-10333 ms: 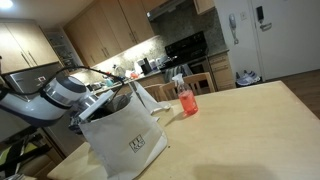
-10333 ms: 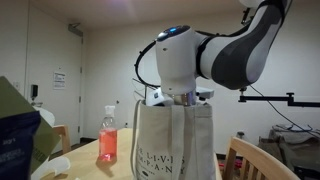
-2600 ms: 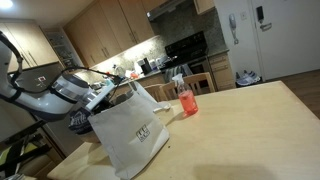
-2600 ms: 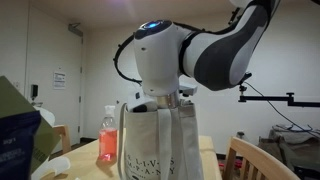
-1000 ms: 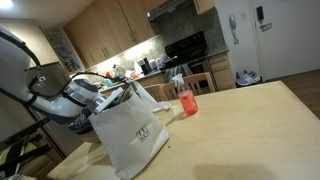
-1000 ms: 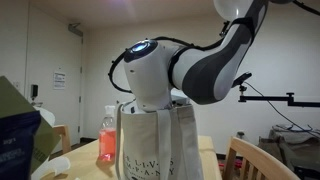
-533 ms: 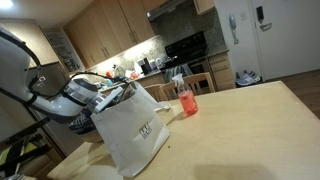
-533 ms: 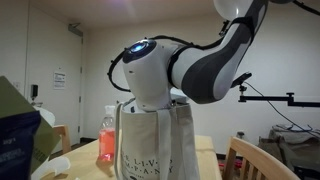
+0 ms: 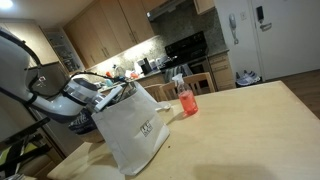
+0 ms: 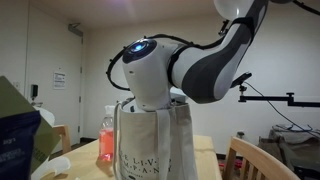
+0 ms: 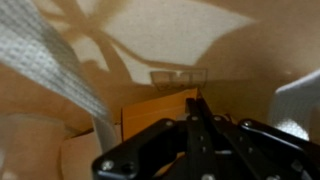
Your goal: Move the bag slightly forward, take out the TAZO box, and put it on the table
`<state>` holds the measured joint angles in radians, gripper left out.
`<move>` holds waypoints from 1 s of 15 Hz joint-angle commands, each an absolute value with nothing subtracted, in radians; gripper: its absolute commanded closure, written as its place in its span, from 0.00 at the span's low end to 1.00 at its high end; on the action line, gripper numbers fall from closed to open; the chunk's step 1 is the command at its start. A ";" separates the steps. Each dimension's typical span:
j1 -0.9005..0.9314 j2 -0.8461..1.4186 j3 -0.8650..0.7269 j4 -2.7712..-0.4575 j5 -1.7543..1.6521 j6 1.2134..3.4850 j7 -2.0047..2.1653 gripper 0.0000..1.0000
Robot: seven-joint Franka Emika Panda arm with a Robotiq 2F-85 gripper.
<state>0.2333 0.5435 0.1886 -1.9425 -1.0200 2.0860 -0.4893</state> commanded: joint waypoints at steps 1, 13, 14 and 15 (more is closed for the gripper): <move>0.252 0.505 0.193 -1.952 -1.063 2.060 -0.466 1.00; 0.311 0.255 0.254 -2.070 -1.171 1.935 -0.377 0.99; 0.312 0.231 0.259 -2.084 -1.174 1.928 -0.368 0.99; 0.313 0.208 0.264 -2.097 -1.178 1.918 -0.356 0.99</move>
